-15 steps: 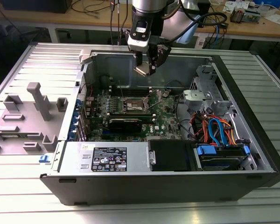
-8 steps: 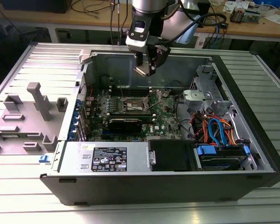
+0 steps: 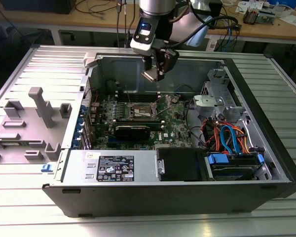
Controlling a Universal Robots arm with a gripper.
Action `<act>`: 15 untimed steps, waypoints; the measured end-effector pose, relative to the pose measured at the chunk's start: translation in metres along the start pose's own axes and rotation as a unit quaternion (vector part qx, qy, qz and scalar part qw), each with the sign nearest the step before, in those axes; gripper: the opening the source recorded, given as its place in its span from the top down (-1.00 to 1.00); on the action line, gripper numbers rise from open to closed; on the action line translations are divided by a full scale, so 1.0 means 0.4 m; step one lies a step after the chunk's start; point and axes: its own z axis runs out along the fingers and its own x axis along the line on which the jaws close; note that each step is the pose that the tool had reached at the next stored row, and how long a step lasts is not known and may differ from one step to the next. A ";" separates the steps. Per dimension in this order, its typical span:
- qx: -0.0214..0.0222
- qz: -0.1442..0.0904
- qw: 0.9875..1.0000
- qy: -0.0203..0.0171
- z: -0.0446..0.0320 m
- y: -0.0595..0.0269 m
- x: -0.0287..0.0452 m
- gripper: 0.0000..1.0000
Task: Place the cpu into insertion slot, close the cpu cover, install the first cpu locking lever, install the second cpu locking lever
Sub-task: 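Place the cpu into insertion slot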
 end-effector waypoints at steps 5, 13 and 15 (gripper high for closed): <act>0.000 0.000 1.000 0.000 0.000 0.000 0.000 -0.09; -0.001 0.032 0.999 -0.003 0.005 0.000 0.000 -0.09; -0.001 0.045 0.999 -0.004 0.007 -0.001 0.000 -0.09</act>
